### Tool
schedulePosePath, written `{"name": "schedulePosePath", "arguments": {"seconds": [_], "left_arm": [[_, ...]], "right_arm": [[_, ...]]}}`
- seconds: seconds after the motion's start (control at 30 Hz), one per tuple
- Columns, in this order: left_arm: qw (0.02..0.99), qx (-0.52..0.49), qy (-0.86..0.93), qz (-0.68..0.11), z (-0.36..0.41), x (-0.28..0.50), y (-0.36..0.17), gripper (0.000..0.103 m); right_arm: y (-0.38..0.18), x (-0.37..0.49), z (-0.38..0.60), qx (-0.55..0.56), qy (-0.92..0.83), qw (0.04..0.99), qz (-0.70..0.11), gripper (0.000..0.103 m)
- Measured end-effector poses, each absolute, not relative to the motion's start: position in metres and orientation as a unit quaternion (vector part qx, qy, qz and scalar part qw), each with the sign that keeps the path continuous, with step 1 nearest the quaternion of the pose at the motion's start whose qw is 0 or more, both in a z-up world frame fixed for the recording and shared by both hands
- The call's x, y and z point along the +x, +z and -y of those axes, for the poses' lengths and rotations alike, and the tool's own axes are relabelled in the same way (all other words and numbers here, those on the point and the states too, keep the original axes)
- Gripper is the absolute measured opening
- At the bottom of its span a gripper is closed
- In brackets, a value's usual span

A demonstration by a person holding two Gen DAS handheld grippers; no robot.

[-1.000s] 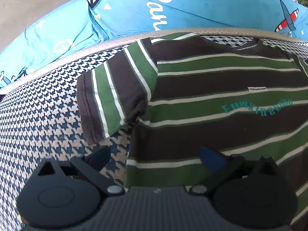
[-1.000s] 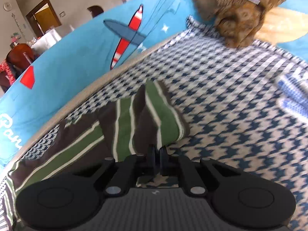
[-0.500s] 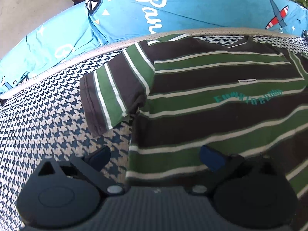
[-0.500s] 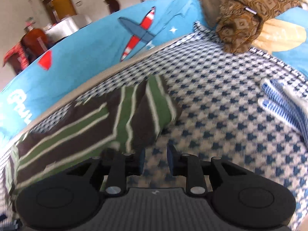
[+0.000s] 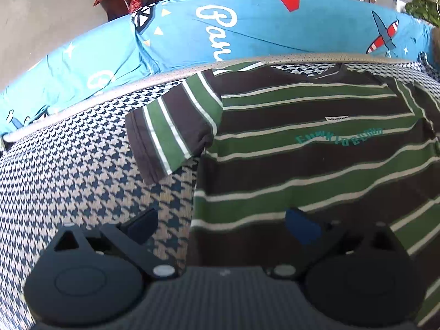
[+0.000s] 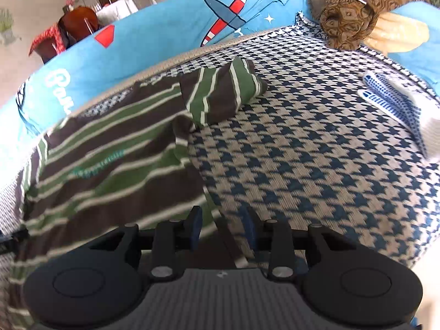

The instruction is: Fold clothes

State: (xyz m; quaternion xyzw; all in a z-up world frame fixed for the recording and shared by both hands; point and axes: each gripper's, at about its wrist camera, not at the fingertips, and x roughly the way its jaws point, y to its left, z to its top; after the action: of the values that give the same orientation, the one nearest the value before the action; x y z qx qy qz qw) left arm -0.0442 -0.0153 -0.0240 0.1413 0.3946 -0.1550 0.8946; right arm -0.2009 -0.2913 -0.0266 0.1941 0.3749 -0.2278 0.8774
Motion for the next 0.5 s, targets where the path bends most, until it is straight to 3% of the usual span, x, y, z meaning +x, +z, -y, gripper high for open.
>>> {"name": "schedulePosePath", "arguments": {"seconds": [0.17,0.23,0.27,0.37,0.5], "left_arm": [[0.897,0.131,-0.150,-0.396,0.009,-0.052,-0.024,0.103],[0.897,0.126,-0.148,-0.398,0.007,-0.055,-0.025,0.103],[0.897,0.125,-0.148,-0.398,0.006,-0.056,-0.026,0.103],[0.897,0.125,-0.146,-0.397,0.005,-0.061,-0.028,0.103],[0.898,0.124,-0.143,-0.398,0.001,-0.065,-0.029,0.103]], "right_arm": [[-0.031,-0.202,0.277,0.144,-0.232,0.882,-0.383,0.036],[-0.032,-0.201,0.271,0.122,-0.227,0.886,-0.386,0.029],[-0.033,-0.201,0.270,0.114,-0.221,0.888,-0.387,0.018],[-0.034,-0.203,0.266,0.106,-0.216,0.892,-0.384,0.006],[-0.030,-0.217,0.263,0.134,-0.233,0.893,-0.362,0.005]]}}
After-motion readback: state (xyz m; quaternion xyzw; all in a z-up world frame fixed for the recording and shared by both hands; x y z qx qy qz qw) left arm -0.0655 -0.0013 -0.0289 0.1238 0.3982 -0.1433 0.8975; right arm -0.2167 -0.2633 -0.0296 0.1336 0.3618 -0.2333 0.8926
